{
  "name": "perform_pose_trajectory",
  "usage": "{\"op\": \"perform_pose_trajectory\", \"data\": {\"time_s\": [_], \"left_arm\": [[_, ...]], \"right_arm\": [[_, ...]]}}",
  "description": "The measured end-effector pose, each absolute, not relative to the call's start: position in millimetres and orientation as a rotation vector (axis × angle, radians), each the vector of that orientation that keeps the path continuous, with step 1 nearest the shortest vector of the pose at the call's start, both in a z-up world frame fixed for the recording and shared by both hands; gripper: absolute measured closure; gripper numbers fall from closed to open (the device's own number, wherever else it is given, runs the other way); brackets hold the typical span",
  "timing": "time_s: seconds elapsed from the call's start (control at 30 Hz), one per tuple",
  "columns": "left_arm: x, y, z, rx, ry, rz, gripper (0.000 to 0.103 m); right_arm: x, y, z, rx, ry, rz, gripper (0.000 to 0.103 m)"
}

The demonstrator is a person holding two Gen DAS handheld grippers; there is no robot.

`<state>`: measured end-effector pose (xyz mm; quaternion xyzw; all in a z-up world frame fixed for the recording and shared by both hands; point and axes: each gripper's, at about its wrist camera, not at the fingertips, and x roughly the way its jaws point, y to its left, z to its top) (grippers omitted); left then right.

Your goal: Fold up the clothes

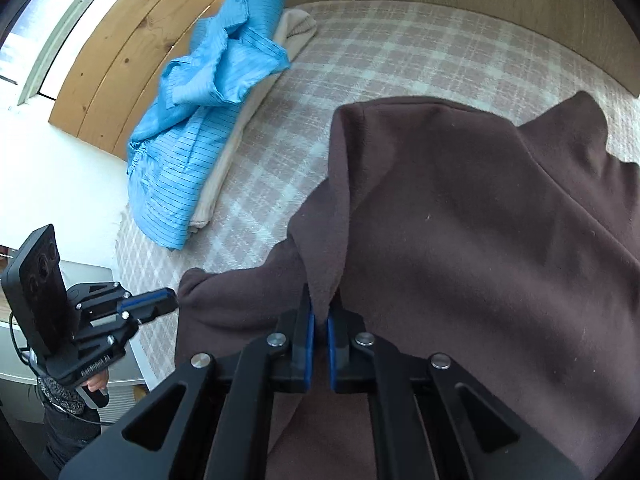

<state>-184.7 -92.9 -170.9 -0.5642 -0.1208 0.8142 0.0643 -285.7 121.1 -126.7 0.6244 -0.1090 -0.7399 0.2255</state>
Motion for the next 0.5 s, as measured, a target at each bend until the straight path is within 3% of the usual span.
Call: {"op": "perform_pose_trajectory", "data": {"time_s": [0.1,0.17,0.2,0.3,0.33,0.4,0.47,0.5], "left_arm": [[-181,-104,-162,-1.689,-0.362,2.508,0.103],[-185,-97,-152,-1.626,-0.411,2.469,0.103],[-188,-94,-146,-1.595,-0.436,2.448,0.1],[-203,-67,-140,-1.562,-0.37,2.391,0.065],[-210,-57,-144,-1.584,-0.315,2.382,0.06],[-224,-44,-162,-1.677,-0.223,2.346,0.063],[-233,-41,-177,-1.734,-0.223,2.308,0.081],[-233,-44,-181,-1.729,-0.271,2.298,0.084]], "right_arm": [[-284,120,-126,1.689,-0.334,-2.001,0.096],[-284,118,-120,1.684,-0.322,-1.963,0.08],[-284,117,-117,1.685,-0.309,-1.947,0.068],[-288,121,-104,1.684,-0.254,-1.975,0.066],[-293,123,-101,1.684,-0.257,-1.987,0.066],[-308,127,-99,1.699,-0.295,-1.997,0.065],[-326,124,-105,1.726,-0.316,-1.975,0.065],[-335,118,-110,1.739,-0.314,-1.964,0.065]]}}
